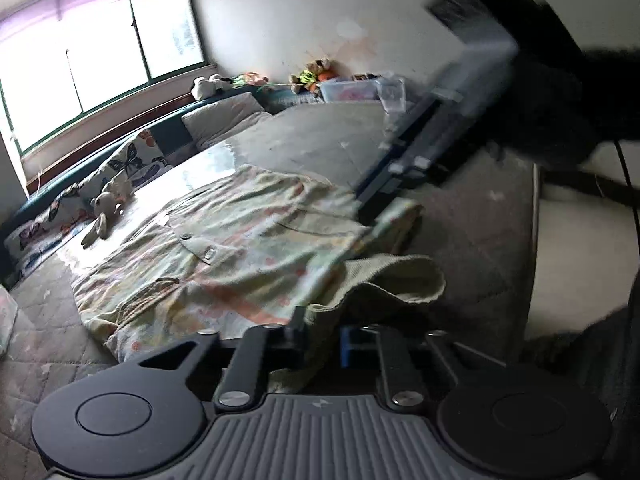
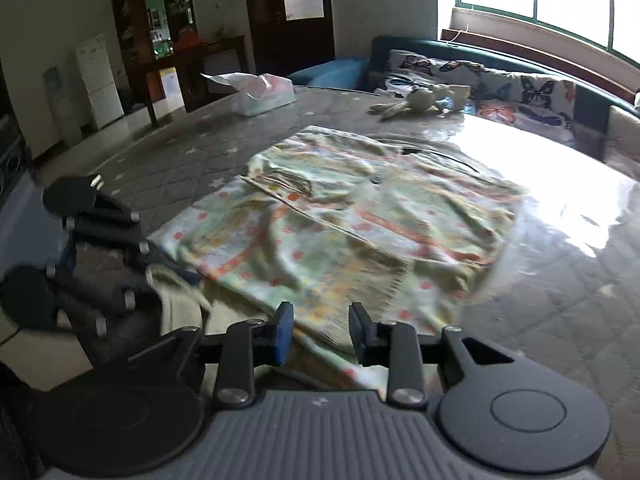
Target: Fold clothes
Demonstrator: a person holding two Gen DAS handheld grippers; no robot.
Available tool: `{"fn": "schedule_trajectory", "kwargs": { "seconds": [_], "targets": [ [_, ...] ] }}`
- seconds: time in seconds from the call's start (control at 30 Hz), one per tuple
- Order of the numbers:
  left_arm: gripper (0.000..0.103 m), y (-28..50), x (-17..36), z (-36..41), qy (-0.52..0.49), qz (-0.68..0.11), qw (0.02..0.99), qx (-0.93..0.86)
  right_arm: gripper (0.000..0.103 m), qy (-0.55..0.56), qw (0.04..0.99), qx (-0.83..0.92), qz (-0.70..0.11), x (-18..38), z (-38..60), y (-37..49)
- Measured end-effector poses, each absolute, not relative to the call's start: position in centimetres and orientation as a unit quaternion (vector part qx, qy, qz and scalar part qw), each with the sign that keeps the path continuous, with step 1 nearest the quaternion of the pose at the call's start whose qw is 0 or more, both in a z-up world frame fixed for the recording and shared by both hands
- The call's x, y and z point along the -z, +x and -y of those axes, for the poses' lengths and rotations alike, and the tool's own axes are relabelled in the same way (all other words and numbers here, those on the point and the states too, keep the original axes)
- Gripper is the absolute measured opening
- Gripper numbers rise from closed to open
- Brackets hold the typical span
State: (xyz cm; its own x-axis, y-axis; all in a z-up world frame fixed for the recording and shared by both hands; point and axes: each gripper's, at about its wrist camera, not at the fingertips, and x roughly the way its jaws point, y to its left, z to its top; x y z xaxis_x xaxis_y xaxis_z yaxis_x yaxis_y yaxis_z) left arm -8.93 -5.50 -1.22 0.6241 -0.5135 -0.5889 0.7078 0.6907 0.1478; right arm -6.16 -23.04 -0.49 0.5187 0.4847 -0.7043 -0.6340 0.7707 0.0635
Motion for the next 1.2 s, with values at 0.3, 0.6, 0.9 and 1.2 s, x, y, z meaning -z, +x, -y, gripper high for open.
{"fn": "schedule_trajectory", "kwargs": {
  "seconds": [0.3,0.6,0.9,1.2],
  "targets": [
    [0.012,-2.5,-1.4,3.7,0.073,-0.299,0.897,0.318,0.061,-0.172,0.853,-0.354,-0.342,1.3,21.5,-7.6],
    [0.025,-2.0,-1.1,3.1,0.064,-0.313,0.896,0.308,0.025,-0.163,0.856,-0.358,-0.335,2.4,19.1,-5.0],
    [0.069,-6.3,0.6,2.4,0.144,-0.292,0.902,0.283,0.019,-0.088,0.850,-0.364,-0.369,1.3,19.8,-2.2],
    [0.019,-7.3,2.0,1.8,0.198,-0.286,0.904,0.250,0.018,-0.091,0.859,-0.352,-0.361,0.9,19.7,-2.3]
  ]
}}
